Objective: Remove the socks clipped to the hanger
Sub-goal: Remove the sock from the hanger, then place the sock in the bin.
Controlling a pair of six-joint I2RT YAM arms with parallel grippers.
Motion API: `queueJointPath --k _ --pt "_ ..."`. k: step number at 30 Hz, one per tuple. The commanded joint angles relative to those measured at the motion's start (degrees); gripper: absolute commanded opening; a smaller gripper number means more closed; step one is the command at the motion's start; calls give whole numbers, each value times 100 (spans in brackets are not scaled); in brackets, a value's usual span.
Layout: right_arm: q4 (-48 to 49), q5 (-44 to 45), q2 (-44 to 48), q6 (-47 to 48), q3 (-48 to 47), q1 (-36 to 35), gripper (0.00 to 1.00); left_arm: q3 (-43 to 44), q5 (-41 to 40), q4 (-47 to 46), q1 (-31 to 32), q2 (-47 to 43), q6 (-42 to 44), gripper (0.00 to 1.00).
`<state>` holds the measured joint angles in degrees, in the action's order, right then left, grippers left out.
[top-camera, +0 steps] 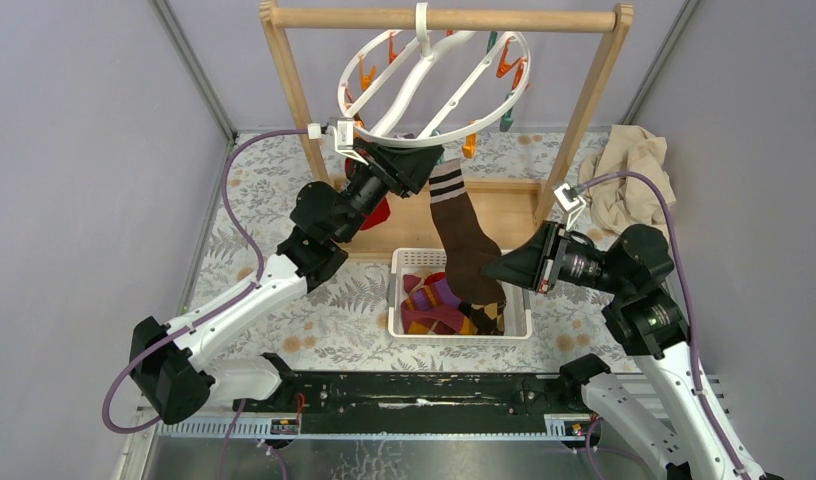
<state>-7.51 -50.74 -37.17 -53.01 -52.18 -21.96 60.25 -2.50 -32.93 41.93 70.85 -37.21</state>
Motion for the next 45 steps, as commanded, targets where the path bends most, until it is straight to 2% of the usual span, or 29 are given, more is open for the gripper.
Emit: queueJointPath --k 1,16,20,24,28,31,36,45 --pt "367 -238 75 -93 30 24 0 -29 -84 -449 -47 -97 2 52" --pt "355 -238 78 -72 139 22 0 -9 13 -340 -49 -139 51 23" --pt "185 -208 88 71 163 23 0 1 21 -289 -47 -149 54 23" --pt "188 -167 97 110 350 23 0 45 22 -86 -47 -130 61 32" --pt "41 -36 56 307 513 20 0 174 171 321 -46 -107 66 54" --pt "-13 31 -18 454 683 28 0 179 445 585 -42 -136 35 63" --pt "173 119 -187 567 1212 24 0 81 748 984 -7 -264 -18 73" --pt "637 496 -741 892 2260 16 0 -39 778 1492 243 -553 117 84"
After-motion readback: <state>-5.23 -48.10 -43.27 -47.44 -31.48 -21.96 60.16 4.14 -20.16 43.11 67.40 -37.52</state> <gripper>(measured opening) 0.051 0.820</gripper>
